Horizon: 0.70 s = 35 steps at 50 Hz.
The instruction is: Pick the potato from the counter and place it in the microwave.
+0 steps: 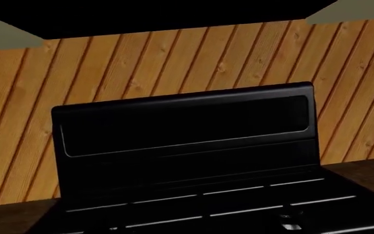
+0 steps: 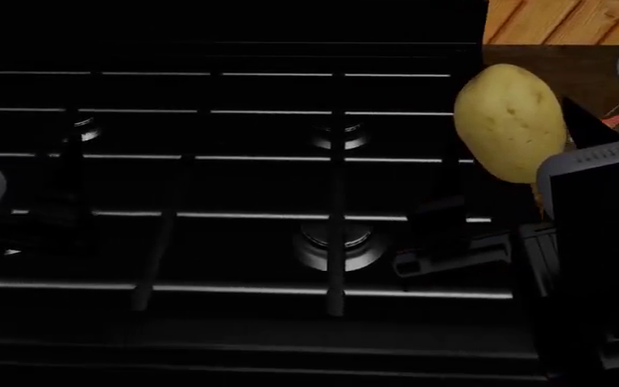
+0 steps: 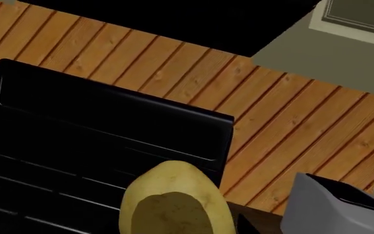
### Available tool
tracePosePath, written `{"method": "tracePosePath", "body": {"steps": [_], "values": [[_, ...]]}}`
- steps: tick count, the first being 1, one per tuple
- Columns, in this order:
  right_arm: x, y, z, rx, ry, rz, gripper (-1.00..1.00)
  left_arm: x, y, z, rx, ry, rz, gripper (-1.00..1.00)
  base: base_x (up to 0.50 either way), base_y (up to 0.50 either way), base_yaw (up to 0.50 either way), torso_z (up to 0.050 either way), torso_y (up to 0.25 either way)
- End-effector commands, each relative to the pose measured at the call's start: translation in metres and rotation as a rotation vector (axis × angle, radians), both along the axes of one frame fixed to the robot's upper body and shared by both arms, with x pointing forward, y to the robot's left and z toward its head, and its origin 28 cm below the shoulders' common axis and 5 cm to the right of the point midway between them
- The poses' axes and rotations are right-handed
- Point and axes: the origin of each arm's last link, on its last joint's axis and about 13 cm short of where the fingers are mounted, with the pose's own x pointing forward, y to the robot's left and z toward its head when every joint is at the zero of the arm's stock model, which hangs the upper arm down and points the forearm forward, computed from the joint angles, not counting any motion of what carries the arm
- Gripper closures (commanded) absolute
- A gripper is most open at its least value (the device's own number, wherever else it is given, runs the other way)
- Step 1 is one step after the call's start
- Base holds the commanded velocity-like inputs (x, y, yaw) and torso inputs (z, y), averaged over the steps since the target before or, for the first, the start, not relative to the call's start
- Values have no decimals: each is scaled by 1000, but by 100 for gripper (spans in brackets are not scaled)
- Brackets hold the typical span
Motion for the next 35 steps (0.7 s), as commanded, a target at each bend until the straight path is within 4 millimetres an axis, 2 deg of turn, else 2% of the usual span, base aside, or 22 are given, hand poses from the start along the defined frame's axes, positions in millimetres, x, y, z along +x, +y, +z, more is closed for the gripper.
{"method": "tracePosePath", "body": {"steps": [1,35], "values": [[1,0,4,3,-39,23,100,-1,1,6,-10,-23,-2,-100,0,500,0,0,0],[1,1,2,3,-32,27,100,-1,1,1,-9,-18,-7,-100,0,500,0,0,0]]}}
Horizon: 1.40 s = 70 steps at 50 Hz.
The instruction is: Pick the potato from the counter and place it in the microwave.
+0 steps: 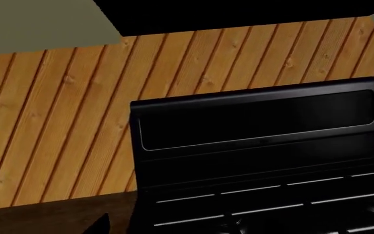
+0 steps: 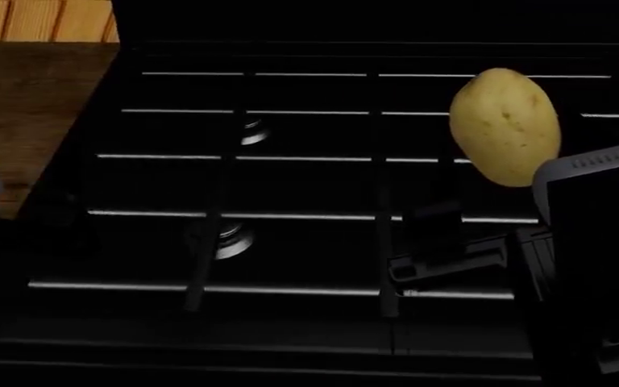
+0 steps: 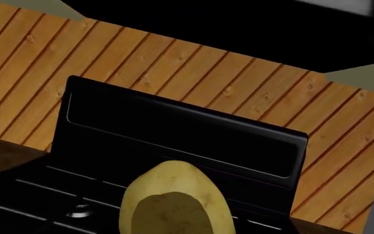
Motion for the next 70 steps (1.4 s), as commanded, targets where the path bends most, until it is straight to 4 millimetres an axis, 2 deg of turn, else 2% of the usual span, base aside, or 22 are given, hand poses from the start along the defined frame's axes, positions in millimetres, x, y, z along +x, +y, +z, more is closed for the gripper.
{"method": "tracePosePath", "body": {"steps": [1,15,24,70], "values": [[2,-1,4,-3,-34,18,100,1,0,1,-14,-8,-3,-100,0,500,0,0,0],[0,-3,3,5,-39,11,100,2,-2,1,-7,-8,-8,-100,0,494,0,0,0],[-2,-5,5,24,-48,-5,100,2,-4,1,-4,-10,-17,-100,0,0,0,0,0],[-3,-3,5,14,-40,6,100,2,-2,3,-8,-20,-20,-100,274,0,0,0,1]]}}
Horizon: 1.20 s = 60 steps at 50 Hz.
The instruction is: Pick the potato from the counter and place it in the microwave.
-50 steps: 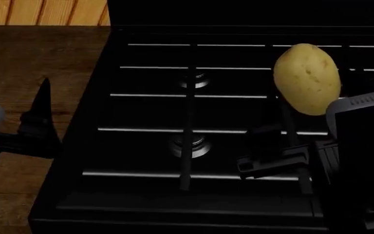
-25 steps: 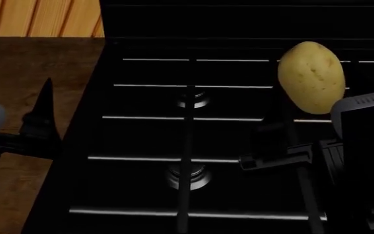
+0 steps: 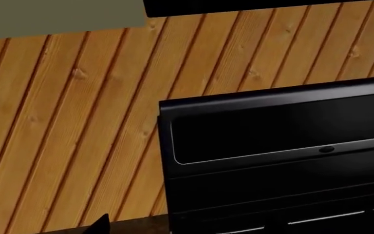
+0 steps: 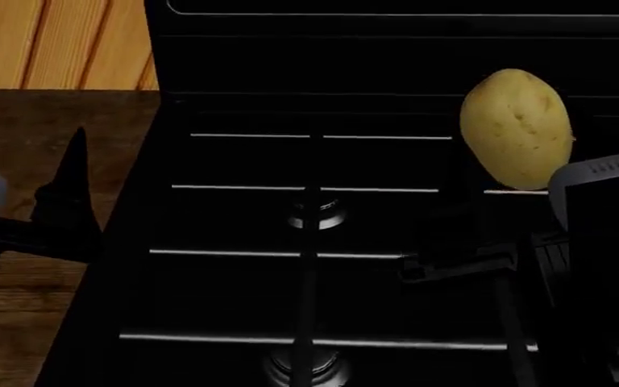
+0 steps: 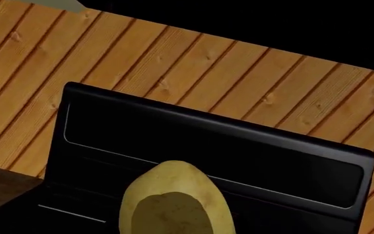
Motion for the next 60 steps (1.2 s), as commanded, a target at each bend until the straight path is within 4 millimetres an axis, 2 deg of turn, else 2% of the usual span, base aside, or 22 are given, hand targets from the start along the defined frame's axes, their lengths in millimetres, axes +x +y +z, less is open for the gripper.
{"method": "tracePosePath", "body": {"steps": [1,8,22,27,39,60], "values": [[1,-1,5,-4,-36,17,100,1,0,3,-14,-11,-6,-100,277,0,0,0,0],[2,-1,4,-2,-35,13,100,2,-2,3,-9,-12,-8,-100,276,0,0,0,1],[2,0,8,-18,-44,22,100,2,0,1,-14,-8,-1,-100,0,0,0,0,0],[-7,2,12,-36,-97,12,100,2,0,0,-16,-5,-2,-100,0,0,0,0,0],[-38,8,46,-23,-302,-35,100,-1,-1,2,-14,-6,-2,-100,0,0,0,0,1],[-57,22,107,-44,-517,-31,100,1,0,2,-13,-3,-2,-100,0,0,0,0,0]]}}
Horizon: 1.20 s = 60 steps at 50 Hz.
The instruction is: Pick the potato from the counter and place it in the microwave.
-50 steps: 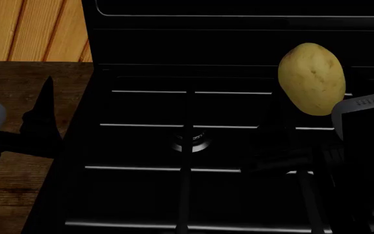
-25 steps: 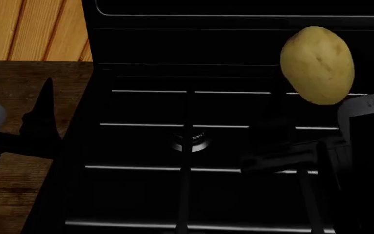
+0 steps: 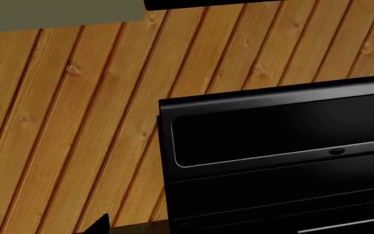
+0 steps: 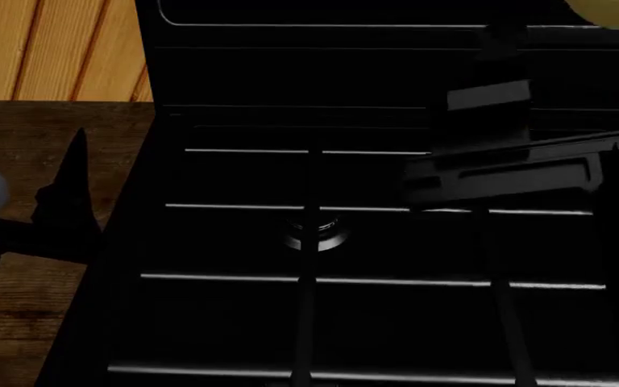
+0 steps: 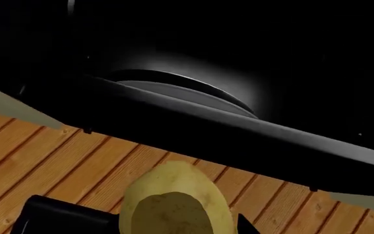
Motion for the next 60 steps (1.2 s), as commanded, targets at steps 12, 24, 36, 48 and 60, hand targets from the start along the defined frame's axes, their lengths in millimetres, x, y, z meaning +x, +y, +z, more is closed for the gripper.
{"method": "tracePosePath", "body": {"steps": [12,24,36,48,60], "values": [[-14,11,65,-43,-212,21,100,2,-1,1,-13,-6,-7,-100,0,0,0,0,0],[-12,18,115,-51,-254,7,100,0,-1,0,-21,-4,-12,-100,0,0,0,0,0],[-4,20,149,-17,-266,0,100,-2,-2,3,-22,-11,-18,-100,0,0,0,0,0],[15,25,187,28,-244,14,100,-3,-2,2,-22,-13,-24,-100,0,0,0,0,0],[54,35,217,11,-175,15,100,-4,1,2,-28,-16,-18,-100,0,0,0,0,0]]}}
